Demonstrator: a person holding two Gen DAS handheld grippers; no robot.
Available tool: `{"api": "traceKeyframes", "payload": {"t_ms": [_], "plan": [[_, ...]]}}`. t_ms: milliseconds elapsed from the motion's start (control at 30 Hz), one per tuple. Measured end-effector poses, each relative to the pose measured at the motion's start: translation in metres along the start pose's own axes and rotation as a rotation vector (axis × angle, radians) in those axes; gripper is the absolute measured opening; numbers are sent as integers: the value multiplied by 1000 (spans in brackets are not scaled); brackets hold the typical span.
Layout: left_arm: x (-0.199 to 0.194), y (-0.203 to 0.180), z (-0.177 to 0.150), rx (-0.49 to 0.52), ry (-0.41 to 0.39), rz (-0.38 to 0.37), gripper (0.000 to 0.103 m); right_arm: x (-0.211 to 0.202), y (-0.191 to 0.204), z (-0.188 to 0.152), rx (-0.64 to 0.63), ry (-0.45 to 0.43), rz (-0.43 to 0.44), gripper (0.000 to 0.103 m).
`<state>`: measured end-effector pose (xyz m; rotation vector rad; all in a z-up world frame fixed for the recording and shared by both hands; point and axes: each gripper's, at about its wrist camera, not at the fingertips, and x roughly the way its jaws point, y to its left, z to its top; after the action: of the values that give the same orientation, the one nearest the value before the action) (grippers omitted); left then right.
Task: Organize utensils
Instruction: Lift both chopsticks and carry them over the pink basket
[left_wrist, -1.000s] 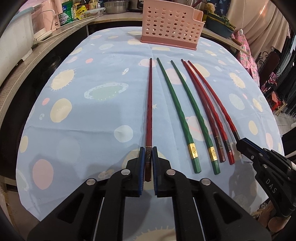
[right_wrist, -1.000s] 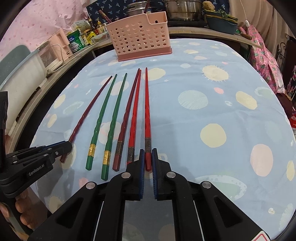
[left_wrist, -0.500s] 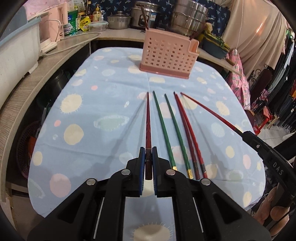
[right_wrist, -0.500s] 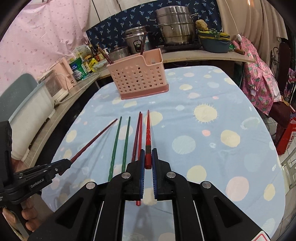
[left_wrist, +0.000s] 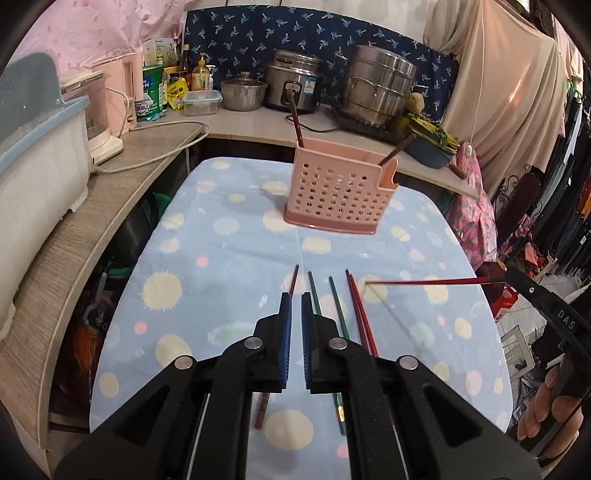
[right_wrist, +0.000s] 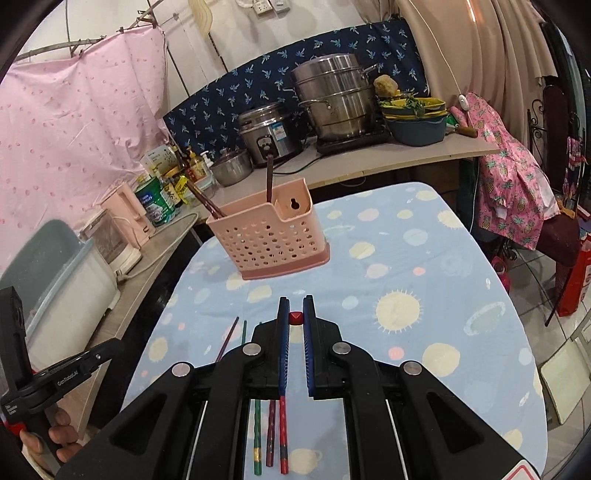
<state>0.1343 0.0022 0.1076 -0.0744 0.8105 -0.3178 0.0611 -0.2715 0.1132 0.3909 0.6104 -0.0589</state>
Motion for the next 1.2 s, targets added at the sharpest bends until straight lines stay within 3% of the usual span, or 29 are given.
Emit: {"api": "traceKeyframes", "payload": {"t_ms": [133,200,233,567,933,1000,1200], "plan": [[7,4,-5,8,22,-10,8,-3,3,9,-12,-28,-5,7],[17,10,-17,5,57,-2,35,-5,4,8,-18,-32,-7,7],[21,13,-23,-1,67,-1,36,-5,5,7,-16,-30,-6,7],[74,33,-103,-26,274,23,34,-17,6,-7,2,-23,-10,7],[86,34,-116,-22,300,34,20,-19,8,-11,4,-17,-13,7],[86,34,-117,-20,301,31,10,-19,9,-13,4,-16,-13,7],[83,29,-118,-5,304,16,7,-20,9,-16,3,-13,-14,7]]}}
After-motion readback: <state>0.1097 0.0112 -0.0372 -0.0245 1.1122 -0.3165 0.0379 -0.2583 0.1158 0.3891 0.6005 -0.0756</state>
